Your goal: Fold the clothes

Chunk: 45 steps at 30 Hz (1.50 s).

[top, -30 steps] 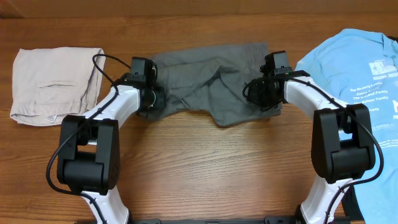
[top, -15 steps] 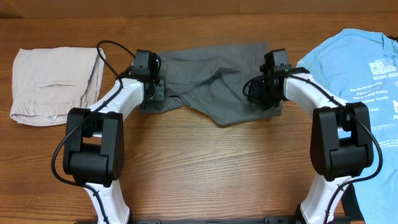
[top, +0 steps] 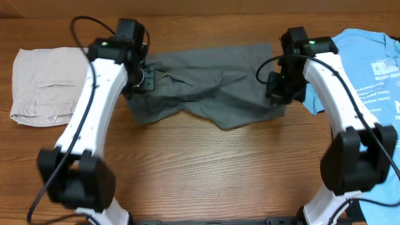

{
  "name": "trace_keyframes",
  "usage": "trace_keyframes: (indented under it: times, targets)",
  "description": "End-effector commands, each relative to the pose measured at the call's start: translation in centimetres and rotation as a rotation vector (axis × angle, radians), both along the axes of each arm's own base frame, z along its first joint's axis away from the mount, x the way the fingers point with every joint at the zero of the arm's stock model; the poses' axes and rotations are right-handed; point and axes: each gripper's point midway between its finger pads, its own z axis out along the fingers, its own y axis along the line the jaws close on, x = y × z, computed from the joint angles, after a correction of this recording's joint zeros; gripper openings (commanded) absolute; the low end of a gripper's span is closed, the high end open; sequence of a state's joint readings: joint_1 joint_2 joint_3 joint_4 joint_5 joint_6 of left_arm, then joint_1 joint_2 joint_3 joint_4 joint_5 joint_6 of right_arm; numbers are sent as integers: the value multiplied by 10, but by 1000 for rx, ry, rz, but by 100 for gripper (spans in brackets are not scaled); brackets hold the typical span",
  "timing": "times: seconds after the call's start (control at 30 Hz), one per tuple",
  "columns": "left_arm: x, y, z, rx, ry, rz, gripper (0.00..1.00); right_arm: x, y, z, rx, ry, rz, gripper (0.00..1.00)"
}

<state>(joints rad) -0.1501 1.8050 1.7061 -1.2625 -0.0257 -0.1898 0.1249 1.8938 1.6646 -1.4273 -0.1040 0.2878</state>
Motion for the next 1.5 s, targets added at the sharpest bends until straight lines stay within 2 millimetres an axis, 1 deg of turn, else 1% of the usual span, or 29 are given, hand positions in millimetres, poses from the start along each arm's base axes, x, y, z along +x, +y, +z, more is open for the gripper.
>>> trace_keyframes:
  times: [0.0,0.1,0.17,0.3,0.4,0.5,0.67,0.83,0.93,1.1,1.13,1.17,1.2,1.23,1.27,1.3,1.37,1.47]
  targets:
    - [-22,1,9,-29,58,62,4,-16,-4,18,-12,26,1,4]
    - [-48,4,1,-17,168,115,4,-40,-7,17,-21,125,-3,4]
    - [-63,6,-8,-6,232,143,4,-50,-8,13,-27,168,-3,4]
    - [-91,8,-33,7,356,174,4,-70,-11,1,-40,253,-17,4]
    - [-116,8,-54,7,459,177,4,-90,-13,-11,-50,326,-21,4]
    - [-137,10,-72,17,535,180,4,-109,-15,-24,-59,393,-21,4]
    - [-159,11,-92,25,602,183,4,-134,-18,-46,-78,473,-50,4]
    - [-173,8,-106,1,640,180,4,-155,-21,-68,-91,523,-65,4]
    - [-180,6,-112,-10,663,183,4,-159,-22,-72,-102,533,-81,4]
    - [-192,8,-114,-4,702,186,4,-161,-23,-71,-104,542,-84,4]
    - [-193,7,-113,-6,710,187,7,-162,-23,-70,-104,545,-84,12]
    - [-195,7,-112,-4,718,188,15,-162,-23,-70,-104,547,-84,21]
    - [-198,7,-111,-9,732,190,29,-163,-22,-69,-104,550,-84,29]
    - [-202,5,-108,-15,752,192,51,-163,-22,-67,-104,553,-84,33]
    - [-206,6,-106,-10,772,194,59,-161,-22,-64,-105,554,-83,35]
    - [-208,6,-103,-9,782,195,63,-160,-22,-61,-105,553,-83,35]
    - [-206,5,-98,-15,782,196,65,-152,-23,-51,-110,539,-80,37]
    - [-189,2,-86,-27,734,193,65,-133,-20,-34,-97,484,-79,40]
